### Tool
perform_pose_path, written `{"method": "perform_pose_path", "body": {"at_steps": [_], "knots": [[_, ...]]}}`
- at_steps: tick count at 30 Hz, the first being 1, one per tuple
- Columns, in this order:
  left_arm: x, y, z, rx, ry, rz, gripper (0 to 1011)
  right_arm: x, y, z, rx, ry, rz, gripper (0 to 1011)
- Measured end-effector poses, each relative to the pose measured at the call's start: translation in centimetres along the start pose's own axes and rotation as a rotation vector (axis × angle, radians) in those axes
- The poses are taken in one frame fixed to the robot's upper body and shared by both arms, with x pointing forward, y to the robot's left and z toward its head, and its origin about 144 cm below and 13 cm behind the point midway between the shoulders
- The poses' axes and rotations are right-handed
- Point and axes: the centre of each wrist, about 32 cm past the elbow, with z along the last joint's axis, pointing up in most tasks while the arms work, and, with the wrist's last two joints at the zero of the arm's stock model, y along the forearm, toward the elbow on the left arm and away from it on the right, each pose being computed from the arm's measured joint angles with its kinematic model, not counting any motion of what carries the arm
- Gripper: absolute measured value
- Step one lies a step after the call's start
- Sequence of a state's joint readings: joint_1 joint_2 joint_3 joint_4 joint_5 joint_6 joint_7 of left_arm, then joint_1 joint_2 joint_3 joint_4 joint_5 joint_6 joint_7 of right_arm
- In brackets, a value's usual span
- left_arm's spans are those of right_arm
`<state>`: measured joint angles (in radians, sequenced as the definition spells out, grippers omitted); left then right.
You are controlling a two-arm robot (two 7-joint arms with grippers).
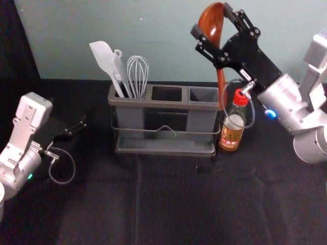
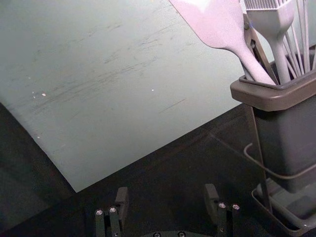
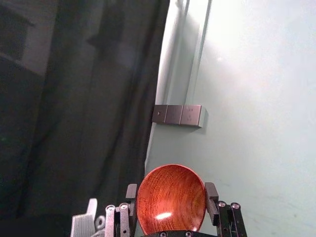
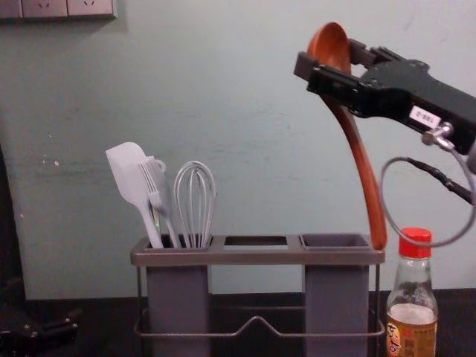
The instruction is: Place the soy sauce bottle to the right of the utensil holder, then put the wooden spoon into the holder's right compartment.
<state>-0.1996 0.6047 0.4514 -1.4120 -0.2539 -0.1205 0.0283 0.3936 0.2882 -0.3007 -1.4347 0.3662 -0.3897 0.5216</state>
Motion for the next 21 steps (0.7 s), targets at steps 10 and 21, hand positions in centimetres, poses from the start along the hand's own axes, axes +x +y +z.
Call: {"method": "perform_pose_path", "body": {"at_steps": [10, 21], "knots": [[0.0, 0.0, 0.0, 0.0, 0.0, 0.0, 1005, 0.6, 1.9, -0.8, 0.016, -0.009, 0.002, 837], [0.0, 0.0, 0.0, 0.0, 0.0, 0.0, 1005, 1.1, 2.9, -3.1, 0.039, -0.003, 0.012, 836]]}}
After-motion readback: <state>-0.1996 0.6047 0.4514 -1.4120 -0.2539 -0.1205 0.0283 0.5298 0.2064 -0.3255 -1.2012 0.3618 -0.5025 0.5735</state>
